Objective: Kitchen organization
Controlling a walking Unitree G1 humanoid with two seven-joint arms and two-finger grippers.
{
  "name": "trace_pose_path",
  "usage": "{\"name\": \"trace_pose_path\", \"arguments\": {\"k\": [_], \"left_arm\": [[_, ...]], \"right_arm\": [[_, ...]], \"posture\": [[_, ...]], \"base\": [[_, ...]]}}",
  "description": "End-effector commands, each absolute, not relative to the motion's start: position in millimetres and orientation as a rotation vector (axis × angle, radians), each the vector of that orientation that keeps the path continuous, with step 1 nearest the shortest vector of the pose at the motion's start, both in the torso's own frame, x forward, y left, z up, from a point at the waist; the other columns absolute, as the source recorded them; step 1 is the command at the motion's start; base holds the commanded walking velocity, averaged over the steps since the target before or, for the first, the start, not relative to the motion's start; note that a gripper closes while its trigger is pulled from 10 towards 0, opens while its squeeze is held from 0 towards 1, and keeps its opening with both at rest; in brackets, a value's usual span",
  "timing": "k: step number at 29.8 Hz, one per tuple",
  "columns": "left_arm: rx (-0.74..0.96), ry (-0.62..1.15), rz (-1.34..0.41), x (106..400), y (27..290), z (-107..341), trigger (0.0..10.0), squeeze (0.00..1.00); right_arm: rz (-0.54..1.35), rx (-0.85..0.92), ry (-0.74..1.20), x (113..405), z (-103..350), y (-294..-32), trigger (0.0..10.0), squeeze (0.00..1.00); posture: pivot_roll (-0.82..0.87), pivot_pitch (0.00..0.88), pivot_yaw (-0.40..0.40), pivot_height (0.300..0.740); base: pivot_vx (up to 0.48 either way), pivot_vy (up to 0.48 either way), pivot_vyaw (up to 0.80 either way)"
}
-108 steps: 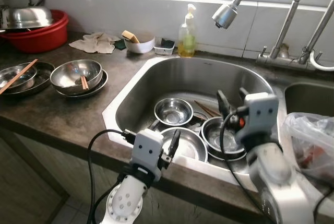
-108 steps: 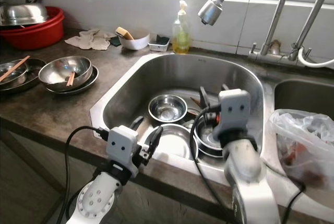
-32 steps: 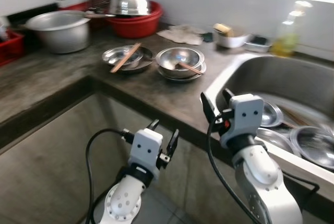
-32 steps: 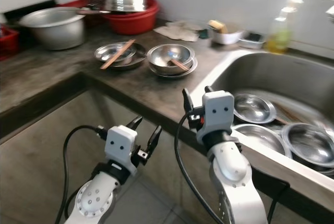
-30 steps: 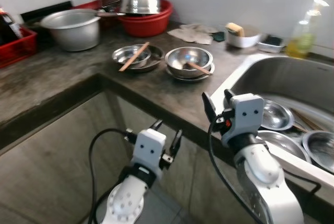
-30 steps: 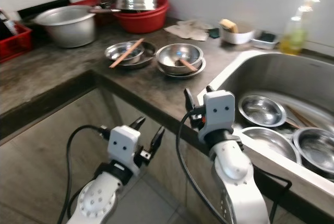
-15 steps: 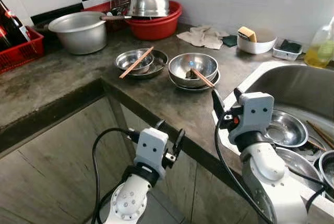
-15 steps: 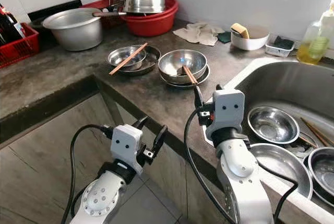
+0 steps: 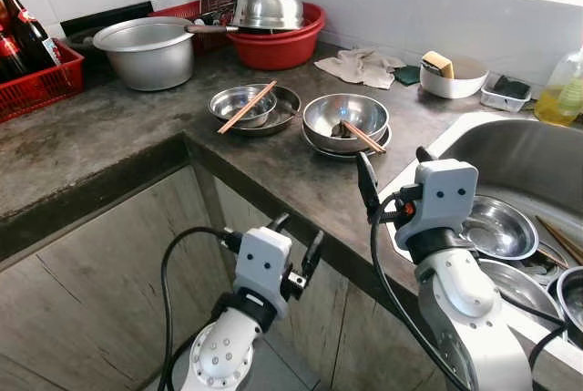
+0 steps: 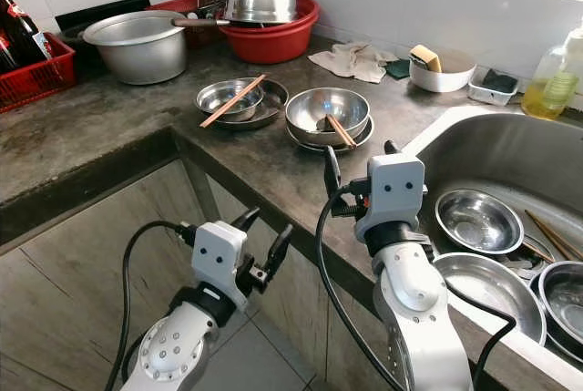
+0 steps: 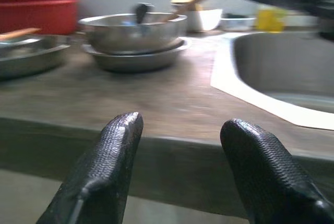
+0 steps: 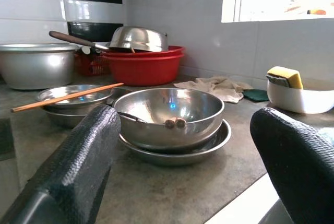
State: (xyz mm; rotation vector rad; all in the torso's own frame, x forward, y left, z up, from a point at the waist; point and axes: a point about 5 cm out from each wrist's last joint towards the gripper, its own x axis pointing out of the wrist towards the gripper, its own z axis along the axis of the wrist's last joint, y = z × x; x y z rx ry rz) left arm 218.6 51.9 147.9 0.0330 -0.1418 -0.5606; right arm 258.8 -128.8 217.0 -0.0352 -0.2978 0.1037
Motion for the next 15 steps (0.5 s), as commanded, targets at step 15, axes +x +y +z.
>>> {"name": "trace_pose_path", "arguments": {"k": [15], "left_arm": [[-0.004, -0.195, -0.592, 212, 49, 158, 10.0, 0.0]], "right_arm": [[0.091, -0.031, -0.302, 296, 222, -128, 10.0, 0.0]], "posture": [[0.1, 0.083, 0.006, 0.74]], "base": [[0.0, 0.0, 0.0]]}}
